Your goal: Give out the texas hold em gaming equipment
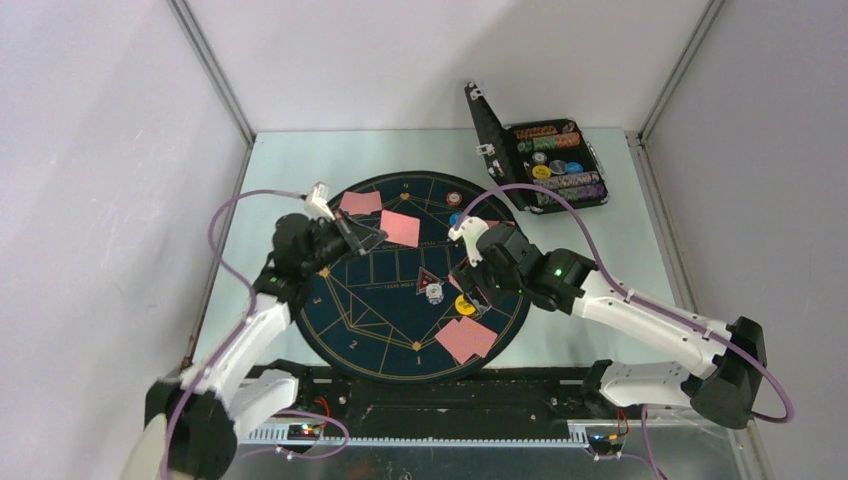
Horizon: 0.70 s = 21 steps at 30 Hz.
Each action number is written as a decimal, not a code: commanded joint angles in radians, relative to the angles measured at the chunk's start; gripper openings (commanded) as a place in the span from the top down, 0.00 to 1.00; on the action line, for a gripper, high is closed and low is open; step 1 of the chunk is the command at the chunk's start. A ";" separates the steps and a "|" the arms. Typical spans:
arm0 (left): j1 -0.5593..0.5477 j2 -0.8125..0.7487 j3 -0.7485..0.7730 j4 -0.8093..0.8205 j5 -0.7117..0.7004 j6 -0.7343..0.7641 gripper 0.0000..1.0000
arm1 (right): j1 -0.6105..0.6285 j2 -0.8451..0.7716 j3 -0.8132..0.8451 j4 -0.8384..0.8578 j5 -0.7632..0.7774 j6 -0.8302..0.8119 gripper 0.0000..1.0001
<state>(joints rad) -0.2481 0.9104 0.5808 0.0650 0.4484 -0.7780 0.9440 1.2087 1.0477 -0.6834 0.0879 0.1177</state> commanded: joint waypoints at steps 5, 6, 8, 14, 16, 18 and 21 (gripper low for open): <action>-0.165 0.432 0.176 0.186 -0.100 -0.082 1.00 | -0.025 -0.044 0.026 0.031 0.025 0.026 1.00; -0.178 0.513 0.227 0.204 -0.091 -0.098 1.00 | -0.027 -0.044 0.027 0.033 0.023 0.027 1.00; -0.207 0.627 0.289 0.262 -0.063 -0.142 1.00 | -0.034 -0.045 0.027 0.035 0.016 0.027 1.00; -0.318 0.898 0.498 0.285 -0.135 -0.186 1.00 | -0.044 -0.051 0.027 0.038 0.004 0.026 1.00; -0.333 0.988 0.577 0.281 -0.144 -0.212 1.00 | -0.051 -0.052 0.026 0.039 -0.001 0.024 1.00; -0.344 1.067 0.649 0.276 -0.130 -0.238 1.00 | -0.057 -0.053 0.027 0.040 -0.007 0.024 1.00; -0.358 1.152 0.724 0.265 -0.109 -0.256 1.00 | -0.067 -0.055 0.027 0.041 -0.013 0.023 1.00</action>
<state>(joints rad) -0.5919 1.9900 1.2190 0.3145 0.3431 -0.9813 0.8913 1.1862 1.0477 -0.6800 0.0826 0.1314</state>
